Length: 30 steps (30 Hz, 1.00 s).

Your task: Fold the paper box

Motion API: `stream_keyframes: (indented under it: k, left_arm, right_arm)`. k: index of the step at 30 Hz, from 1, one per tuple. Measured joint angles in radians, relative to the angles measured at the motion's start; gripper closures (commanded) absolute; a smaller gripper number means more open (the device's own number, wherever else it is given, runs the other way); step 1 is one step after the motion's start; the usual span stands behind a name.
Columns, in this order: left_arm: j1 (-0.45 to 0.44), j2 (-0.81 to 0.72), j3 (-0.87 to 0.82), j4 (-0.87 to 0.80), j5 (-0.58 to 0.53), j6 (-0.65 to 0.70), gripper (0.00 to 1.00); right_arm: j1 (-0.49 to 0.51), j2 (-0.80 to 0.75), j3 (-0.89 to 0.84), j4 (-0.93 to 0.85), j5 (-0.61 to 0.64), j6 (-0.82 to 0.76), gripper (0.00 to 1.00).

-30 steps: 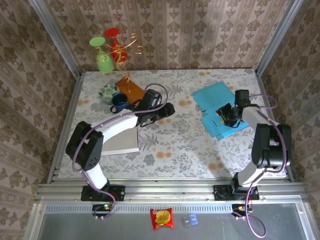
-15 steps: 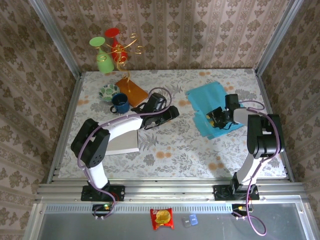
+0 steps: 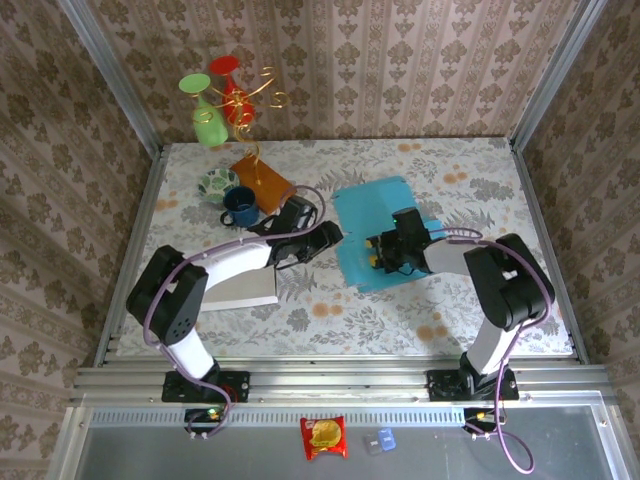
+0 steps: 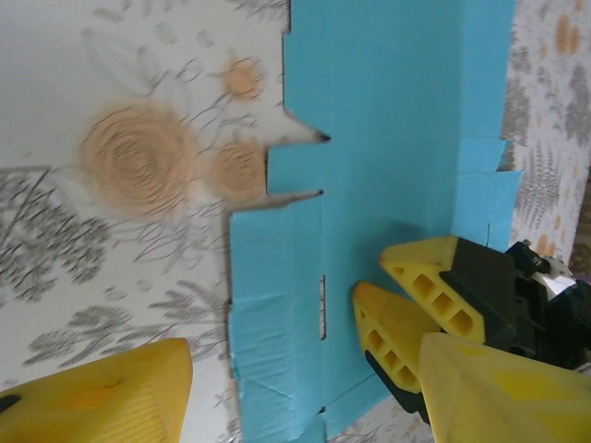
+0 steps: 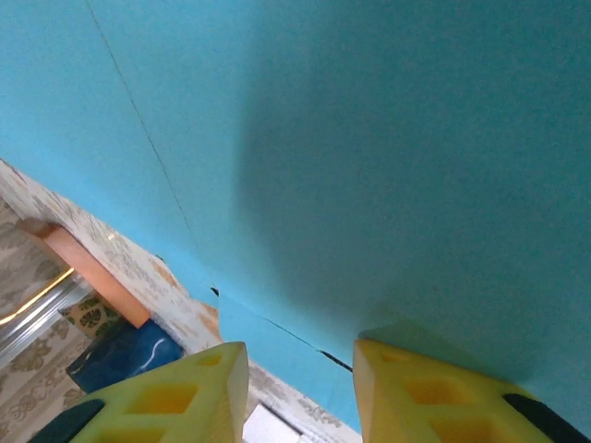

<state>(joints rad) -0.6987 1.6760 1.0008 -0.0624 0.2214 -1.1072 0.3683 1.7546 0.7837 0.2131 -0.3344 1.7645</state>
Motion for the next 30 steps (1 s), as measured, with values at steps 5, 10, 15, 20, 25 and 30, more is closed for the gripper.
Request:
stream_keyframes:
  k: [5,10,15,20,25,30]
  left_arm:
    - [0.006,-0.045,-0.059,-0.008,0.001,-0.062,0.33]
    - [0.002,-0.118,-0.086,-0.023,0.000,-0.154,0.34]
    - [-0.033,-0.161,-0.106,-0.039,-0.015,-0.283,0.34]
    - [-0.103,-0.162,-0.142,-0.003,-0.039,-0.436,0.33]
    - [-0.159,-0.162,-0.179,0.023,-0.089,-0.557,0.33]
    - [-0.180,-0.161,-0.204,0.063,-0.139,-0.629,0.33]
  right_arm:
    - [0.060,0.065,0.068,0.080,0.009,0.151,0.61]
    - [0.032,0.033,0.114,0.066,0.009,0.131,0.60]
    - [-0.101,-0.114,0.133,-0.074,-0.020,-0.068,0.60]
    - [-0.303,-0.175,0.143,-0.192,-0.075,-0.317,0.61]
    - [-0.439,-0.098,0.187,-0.304,-0.128,-0.501,0.61]
    - [-0.452,0.027,0.237,-0.360,-0.171,-0.615,0.63]
